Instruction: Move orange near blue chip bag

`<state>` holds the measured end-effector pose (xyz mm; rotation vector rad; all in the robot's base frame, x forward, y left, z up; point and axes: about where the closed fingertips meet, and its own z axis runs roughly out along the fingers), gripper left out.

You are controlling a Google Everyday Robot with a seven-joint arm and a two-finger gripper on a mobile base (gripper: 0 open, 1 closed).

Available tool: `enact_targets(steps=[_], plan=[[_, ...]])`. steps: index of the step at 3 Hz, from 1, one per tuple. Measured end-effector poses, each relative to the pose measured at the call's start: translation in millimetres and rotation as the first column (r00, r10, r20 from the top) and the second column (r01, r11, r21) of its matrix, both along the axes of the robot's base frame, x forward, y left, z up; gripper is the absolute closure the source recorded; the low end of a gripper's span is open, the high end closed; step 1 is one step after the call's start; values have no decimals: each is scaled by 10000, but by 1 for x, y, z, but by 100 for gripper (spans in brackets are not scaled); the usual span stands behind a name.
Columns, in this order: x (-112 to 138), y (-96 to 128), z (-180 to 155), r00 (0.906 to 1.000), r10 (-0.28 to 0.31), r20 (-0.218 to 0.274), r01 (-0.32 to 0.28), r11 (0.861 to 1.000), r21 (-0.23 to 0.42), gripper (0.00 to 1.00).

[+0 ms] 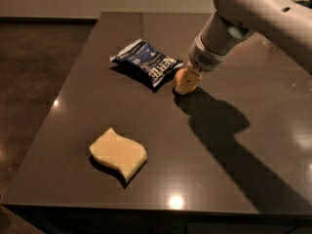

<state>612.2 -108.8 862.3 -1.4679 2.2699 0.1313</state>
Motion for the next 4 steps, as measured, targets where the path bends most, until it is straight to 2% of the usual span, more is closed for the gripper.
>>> enact_targets(steps=[1, 2, 3, 4], plan=[[8, 4, -2, 9993, -341, 168, 338, 9993, 182, 38], [8, 5, -3, 9994, -318, 149, 316, 9993, 175, 14], [8, 6, -4, 9995, -294, 124, 292, 9994, 166, 0], [8, 6, -4, 9995, -293, 124, 291, 9994, 166, 0]])
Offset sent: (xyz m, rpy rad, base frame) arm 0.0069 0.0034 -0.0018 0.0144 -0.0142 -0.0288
